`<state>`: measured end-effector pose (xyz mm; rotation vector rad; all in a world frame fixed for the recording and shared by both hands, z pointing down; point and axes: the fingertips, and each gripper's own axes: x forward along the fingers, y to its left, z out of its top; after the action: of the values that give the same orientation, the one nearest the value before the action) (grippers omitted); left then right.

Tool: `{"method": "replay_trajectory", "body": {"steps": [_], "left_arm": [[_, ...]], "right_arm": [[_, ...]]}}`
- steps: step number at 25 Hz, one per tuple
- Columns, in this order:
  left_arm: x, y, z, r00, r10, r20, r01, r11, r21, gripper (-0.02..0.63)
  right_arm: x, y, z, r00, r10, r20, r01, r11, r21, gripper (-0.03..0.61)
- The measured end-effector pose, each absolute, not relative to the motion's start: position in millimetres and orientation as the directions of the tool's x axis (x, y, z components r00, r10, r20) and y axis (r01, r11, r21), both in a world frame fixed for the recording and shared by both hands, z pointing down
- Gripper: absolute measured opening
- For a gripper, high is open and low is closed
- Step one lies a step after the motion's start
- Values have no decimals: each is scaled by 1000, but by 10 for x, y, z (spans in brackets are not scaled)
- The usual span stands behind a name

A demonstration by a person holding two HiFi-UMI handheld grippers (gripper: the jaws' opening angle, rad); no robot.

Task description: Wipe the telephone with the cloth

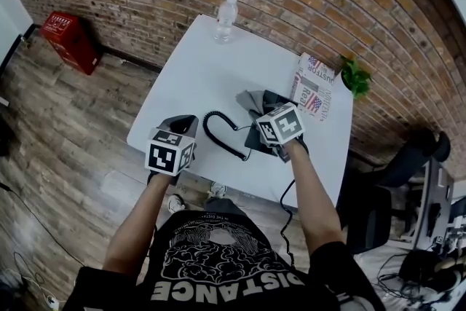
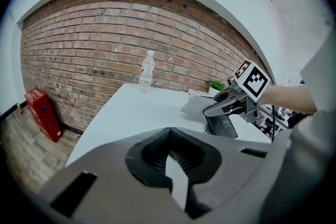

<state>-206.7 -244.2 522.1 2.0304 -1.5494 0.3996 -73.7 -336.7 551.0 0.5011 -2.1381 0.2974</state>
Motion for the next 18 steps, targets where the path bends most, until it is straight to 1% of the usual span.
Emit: {"method": "replay_trajectory", "body": {"steps": [18], "left_arm": [[-1947, -2111, 5358, 361, -740, 567, -932, -266, 246, 5]], "right_arm": [[-663, -2885, 5720, -518, -255, 817, -524, 849, -67, 12]]}}
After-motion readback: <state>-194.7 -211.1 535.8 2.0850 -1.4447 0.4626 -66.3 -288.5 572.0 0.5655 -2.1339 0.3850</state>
